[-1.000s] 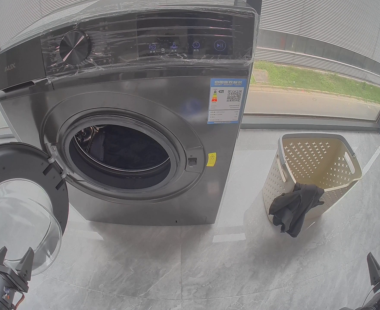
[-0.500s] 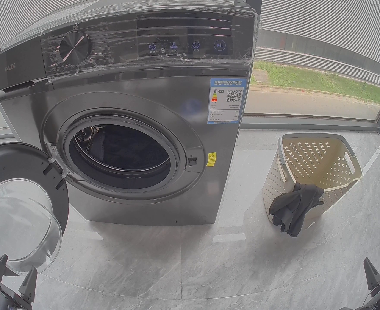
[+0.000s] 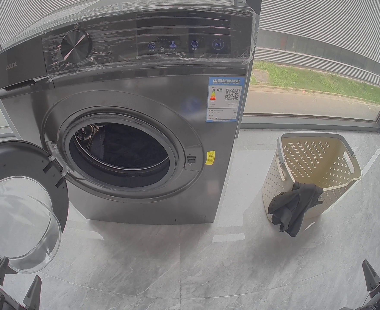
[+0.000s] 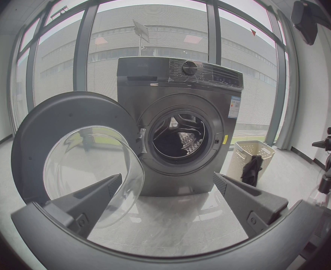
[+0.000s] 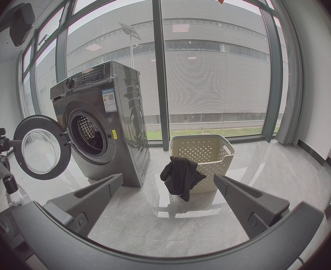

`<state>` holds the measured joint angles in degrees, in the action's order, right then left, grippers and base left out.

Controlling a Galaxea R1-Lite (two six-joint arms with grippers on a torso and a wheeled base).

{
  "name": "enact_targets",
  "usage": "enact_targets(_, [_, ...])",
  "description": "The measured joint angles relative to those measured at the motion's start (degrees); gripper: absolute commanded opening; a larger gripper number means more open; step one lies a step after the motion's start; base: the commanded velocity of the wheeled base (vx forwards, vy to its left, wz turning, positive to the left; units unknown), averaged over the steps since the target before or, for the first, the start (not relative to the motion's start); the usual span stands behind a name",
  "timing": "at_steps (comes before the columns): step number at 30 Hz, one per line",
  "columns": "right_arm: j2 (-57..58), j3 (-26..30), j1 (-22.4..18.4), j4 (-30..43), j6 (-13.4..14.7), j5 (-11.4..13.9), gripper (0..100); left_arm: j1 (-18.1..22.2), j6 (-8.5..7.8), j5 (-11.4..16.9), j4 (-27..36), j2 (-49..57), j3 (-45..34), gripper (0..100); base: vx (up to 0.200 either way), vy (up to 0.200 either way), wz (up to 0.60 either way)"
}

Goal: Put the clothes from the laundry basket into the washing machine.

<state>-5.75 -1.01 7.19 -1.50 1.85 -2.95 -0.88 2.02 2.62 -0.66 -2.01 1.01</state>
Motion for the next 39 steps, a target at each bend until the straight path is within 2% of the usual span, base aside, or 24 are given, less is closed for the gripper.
enact_targets(4, [0.0, 0.0, -0.1, 0.0, 0.0, 0.0, 100, 0.4, -1.23, -2.7, 0.4, 0.7, 0.0, 100, 0.000, 0.000, 0.00])
enact_targets(9, [0.0, 0.0, -1.6, 0.2, 0.0, 0.1, 100, 0.5, -1.32, -2.1, 0.6, 1.1, 0.0, 100, 0.000, 0.000, 0.00])
enact_targets(13, [0.5, 0.0, -4.1, 0.2, -0.3, 0.4, 100, 0.5, -1.40, -2.2, 0.6, 1.2, 0.0, 100, 0.000, -0.200, 0.00])
enact_targets(18, [3.0, 0.0, -6.2, 1.1, -2.0, 3.4, 100, 0.5, -1.60, -2.3, 0.6, 1.3, 0.0, 100, 0.000, -0.200, 0.00])
enact_targets(21, [3.9, 0.0, -6.5, 1.3, -2.1, 3.9, 100, 0.6, -1.69, -2.4, 0.6, 1.3, 0.0, 100, 0.000, -0.200, 0.00])
enact_targets(27, [4.6, 0.0, -6.7, 1.3, -2.4, 3.9, 100, 0.6, -1.38, -2.6, 0.7, 1.3, 0.0, 100, 0.000, 0.000, 0.00])
enact_targets(39, [4.9, 0.0, -6.8, 1.3, -2.5, 3.9, 100, 0.5, -1.73, -2.6, 0.7, 1.3, 0.0, 100, 0.000, -0.200, 0.00])
